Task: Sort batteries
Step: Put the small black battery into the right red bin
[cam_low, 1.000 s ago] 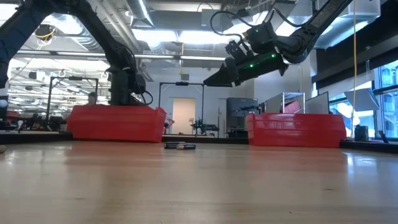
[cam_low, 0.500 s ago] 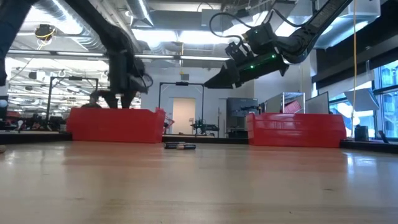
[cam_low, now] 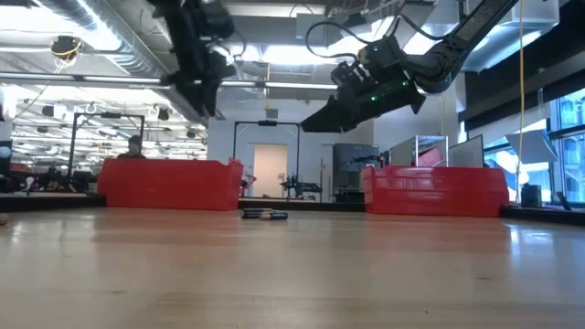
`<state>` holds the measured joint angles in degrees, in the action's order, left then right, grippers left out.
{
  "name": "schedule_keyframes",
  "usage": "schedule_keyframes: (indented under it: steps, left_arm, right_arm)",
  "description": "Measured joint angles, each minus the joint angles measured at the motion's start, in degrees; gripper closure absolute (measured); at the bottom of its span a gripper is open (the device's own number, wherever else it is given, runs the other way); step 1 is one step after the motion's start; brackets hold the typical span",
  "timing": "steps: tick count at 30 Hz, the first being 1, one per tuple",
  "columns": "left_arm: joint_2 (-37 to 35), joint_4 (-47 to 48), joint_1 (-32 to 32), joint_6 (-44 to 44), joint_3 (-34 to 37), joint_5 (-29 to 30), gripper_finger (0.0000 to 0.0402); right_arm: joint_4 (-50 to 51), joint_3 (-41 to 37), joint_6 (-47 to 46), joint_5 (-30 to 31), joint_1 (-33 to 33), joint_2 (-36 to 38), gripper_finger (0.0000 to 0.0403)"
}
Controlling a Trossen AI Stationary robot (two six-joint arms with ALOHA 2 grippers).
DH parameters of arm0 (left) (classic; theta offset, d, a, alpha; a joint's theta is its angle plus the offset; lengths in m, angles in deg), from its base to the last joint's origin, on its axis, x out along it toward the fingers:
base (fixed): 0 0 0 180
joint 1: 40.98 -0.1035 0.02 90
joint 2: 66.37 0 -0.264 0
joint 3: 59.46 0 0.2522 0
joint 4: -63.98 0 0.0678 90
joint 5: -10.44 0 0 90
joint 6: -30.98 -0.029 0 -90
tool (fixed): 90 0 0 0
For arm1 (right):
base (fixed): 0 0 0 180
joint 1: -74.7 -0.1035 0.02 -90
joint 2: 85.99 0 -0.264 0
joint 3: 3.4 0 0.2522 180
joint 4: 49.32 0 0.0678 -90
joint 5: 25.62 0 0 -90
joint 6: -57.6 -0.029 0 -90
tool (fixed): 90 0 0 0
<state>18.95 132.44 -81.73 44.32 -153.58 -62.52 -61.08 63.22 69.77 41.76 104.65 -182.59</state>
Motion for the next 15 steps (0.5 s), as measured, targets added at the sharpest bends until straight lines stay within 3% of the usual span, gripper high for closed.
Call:
schedule_keyframes:
  steps: [4,8,15]
  left_arm:
    - [-0.4,-1.2,8.1,-0.3,0.8,7.0,0.0267]
    - [-1.0,-8.2,12.3,-1.7,6.8,7.6,0.0275]
    - [-6.6,-22.9,17.2,5.0,22.9,7.7,0.0291]
  right_arm:
    - [0.9,0.0,0.2,-5.0,-1.3,0.0,0.0182]
    - [5.7,0.0,7.5,-9.5,-4.5,0.0,0.0182]
    - [15.8,0.0,19.6,-2.4,-13.3,0.0,0.0182]
